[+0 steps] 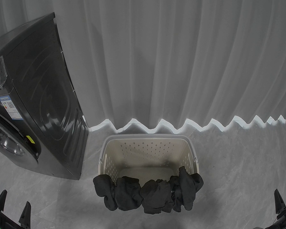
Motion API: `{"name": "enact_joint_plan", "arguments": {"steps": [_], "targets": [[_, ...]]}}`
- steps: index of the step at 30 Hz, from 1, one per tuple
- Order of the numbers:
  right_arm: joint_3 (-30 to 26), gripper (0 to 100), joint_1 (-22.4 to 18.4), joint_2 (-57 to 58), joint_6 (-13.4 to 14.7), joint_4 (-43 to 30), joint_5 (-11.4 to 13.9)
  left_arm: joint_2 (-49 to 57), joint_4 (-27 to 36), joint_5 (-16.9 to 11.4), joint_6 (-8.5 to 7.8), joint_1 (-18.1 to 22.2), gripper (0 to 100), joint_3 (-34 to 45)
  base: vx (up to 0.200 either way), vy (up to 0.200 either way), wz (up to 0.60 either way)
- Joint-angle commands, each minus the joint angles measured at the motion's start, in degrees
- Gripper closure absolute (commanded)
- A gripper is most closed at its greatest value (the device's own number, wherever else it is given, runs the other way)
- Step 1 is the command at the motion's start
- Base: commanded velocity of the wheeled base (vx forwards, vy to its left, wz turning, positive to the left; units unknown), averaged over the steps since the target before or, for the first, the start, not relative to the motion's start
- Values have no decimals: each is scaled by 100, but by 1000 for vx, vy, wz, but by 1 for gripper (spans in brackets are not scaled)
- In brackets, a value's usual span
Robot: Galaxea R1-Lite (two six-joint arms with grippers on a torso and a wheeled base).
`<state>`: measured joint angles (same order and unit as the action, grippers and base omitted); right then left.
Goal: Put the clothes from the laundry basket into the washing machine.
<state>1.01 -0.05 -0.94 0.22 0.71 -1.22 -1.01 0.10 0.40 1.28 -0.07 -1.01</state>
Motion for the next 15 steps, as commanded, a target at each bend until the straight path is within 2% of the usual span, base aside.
{"name": "enact_joint_plan", "arguments": {"steps": [1,15], "targets": [[-101,0,-4,94,-4,0,-1,101,-1,4,4,-1,0,92,0,200,0],[-101,0,-4,94,-4,8,-1,101,8,-5,4,-1,0,92,0,200,0]]}}
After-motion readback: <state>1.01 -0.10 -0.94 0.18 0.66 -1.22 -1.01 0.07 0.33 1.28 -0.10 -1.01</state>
